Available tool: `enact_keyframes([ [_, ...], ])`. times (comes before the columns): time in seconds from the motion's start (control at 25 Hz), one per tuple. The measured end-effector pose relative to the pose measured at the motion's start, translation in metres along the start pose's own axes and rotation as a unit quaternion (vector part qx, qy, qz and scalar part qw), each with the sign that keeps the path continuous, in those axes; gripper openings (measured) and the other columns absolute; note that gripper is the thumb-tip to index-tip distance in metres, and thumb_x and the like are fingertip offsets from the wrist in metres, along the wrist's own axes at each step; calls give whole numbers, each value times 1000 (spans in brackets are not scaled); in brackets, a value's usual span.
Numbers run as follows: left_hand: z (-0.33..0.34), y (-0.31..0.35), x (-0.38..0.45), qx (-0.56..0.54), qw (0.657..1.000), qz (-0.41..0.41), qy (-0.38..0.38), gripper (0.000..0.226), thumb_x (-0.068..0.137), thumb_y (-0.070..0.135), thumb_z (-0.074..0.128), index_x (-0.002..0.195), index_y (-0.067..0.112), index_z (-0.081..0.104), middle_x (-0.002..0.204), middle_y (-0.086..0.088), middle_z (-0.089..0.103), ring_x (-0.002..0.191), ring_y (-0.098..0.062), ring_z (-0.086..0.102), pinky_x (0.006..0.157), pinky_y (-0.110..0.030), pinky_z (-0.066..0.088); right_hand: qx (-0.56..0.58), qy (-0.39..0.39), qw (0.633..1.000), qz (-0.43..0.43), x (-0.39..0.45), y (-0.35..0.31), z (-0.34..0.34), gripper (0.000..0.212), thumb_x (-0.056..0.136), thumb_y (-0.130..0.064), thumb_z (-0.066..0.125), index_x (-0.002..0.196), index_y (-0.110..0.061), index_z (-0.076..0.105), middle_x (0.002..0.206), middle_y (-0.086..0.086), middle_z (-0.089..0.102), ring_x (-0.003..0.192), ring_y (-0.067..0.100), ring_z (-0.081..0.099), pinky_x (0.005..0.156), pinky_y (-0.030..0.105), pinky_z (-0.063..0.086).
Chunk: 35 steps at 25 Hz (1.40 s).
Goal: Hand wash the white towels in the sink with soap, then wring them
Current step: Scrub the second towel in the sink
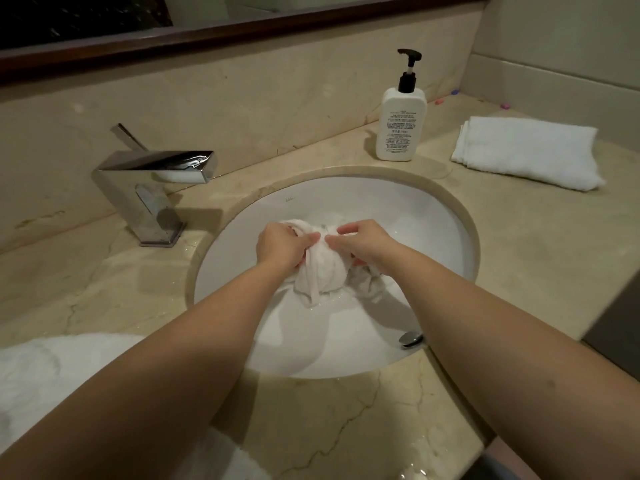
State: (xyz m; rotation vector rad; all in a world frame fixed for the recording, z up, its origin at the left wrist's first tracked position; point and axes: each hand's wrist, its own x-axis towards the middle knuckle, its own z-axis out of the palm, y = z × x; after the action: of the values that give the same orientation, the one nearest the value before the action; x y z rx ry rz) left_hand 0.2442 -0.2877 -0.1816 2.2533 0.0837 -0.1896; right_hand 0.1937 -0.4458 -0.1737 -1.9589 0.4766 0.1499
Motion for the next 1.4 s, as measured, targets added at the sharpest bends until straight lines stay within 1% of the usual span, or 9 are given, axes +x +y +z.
enact_keyframes([
  [0.08, -1, 0, 0, 31, 999, -18, -22, 45, 84, 44, 80, 63, 9, 60, 61, -6, 65, 58, -23, 63, 65, -32, 54, -30, -14, 999, 2, 0, 2, 4, 34, 83, -34, 81, 75, -13, 55, 69, 1, 57, 60, 17, 55, 55, 27, 43],
  [0.28, -1, 0, -5, -119, 979, -64, -150, 27, 83, 17, 84, 100, 2, 70, 90, -10, 73, 73, -22, 67, 69, -32, 56, -11, 17, 1000, -17, 4, 1, 6, 26, 88, -20, 68, 74, -15, 48, 68, 7, 40, 62, 21, 37, 54, 31, 31],
  [0.44, -3, 11, -11, -205, 976, 18, -69, 14, 93, 7, 71, 106, 4, 71, 84, 0, 71, 75, -15, 67, 63, -21, 50, 51, 75, 993, -74, -5, -15, 6, 19, 98, -24, 52, 82, -14, 50, 76, -2, 48, 67, 16, 44, 56, 30, 34],
  [0.56, -5, 24, -8, -361, 928, 54, -79, 19, 101, 14, 60, 117, 10, 69, 106, -5, 75, 100, -22, 71, 84, -30, 55, 184, 119, 968, -122, -12, -29, -2, 14, 101, -26, 49, 104, -13, 54, 94, 0, 57, 79, 13, 52, 65, 26, 41],
  [0.72, -22, 53, -18, -542, 816, 46, -195, 33, 106, 16, 47, 128, -3, 62, 123, -21, 70, 115, -29, 68, 97, -39, 56, 264, 121, 936, -198, -22, -50, -8, 11, 99, -25, 60, 107, -17, 59, 103, 3, 70, 91, 15, 67, 78, 26, 53],
  [0.92, -57, 76, -21, -586, 759, 153, -240, 56, 97, 21, 63, 143, -8, 48, 139, -29, 57, 130, -37, 58, 109, -46, 49, 394, -4, 901, -184, -41, -86, -35, 35, 95, -24, 68, 116, 3, 68, 105, 18, 75, 98, 31, 73, 91, 41, 58],
  [1.04, -54, 69, -22, -551, 801, 127, -197, 43, 99, 11, 61, 140, 4, 51, 133, -20, 65, 120, -31, 65, 99, -41, 56, 346, -55, 923, -160, -40, -73, -29, 29, 97, -20, 64, 114, 4, 68, 106, 18, 75, 99, 28, 73, 90, 37, 58],
  [1.24, -37, 49, -15, -419, 889, 81, -170, 21, 104, 20, 56, 113, 5, 67, 117, -20, 72, 105, -29, 70, 89, -38, 56, 263, 77, 955, -116, -28, -43, -16, 23, 99, -30, 60, 110, -12, 68, 106, 9, 74, 104, 27, 69, 91, 39, 55],
  [1.4, -32, 43, -8, -329, 930, 81, -144, 40, 108, 37, 46, 95, 11, 74, 94, -8, 78, 92, -21, 74, 88, -35, 56, 296, 94, 947, -79, -22, -38, -23, 26, 97, -37, 61, 105, -13, 66, 100, 9, 71, 100, 29, 69, 93, 46, 54],
])
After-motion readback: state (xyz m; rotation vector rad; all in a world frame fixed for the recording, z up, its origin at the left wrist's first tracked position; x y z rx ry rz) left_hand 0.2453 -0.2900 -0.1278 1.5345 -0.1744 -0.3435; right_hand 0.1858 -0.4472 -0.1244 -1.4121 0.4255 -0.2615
